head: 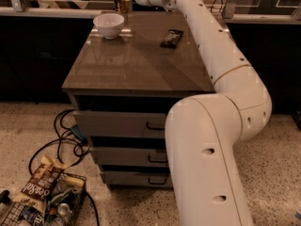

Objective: Place orange can into white bowl

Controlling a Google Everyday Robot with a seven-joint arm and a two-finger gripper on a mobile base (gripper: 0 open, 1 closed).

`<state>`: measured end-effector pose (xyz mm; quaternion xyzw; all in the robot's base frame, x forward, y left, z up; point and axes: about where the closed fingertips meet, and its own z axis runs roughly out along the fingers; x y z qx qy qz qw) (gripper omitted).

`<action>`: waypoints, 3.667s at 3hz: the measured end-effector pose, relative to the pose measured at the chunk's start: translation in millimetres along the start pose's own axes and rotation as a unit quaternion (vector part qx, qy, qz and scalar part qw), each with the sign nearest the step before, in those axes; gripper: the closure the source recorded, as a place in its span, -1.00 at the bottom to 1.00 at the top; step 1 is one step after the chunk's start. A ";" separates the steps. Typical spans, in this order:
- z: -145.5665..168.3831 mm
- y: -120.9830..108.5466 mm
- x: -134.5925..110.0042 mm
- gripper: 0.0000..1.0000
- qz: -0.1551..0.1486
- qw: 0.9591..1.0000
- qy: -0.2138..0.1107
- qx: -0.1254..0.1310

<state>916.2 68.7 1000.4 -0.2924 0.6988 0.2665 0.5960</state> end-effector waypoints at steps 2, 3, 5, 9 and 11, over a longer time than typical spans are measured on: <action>41.8 20.8 25.8 1.00 0.009 0.999 0.006 -0.042; 60.8 32.1 43.9 1.00 0.023 0.998 0.010 -0.061; 83.2 37.5 54.6 0.97 0.031 0.998 0.012 -0.055; 93.8 46.9 62.1 -0.84 0.033 0.997 0.018 -0.062; 96.0 48.8 63.7 -1.00 0.033 0.997 0.019 -0.064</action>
Offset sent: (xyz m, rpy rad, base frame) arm 0.0625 0.0554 -0.0405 0.0214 0.0703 0.1315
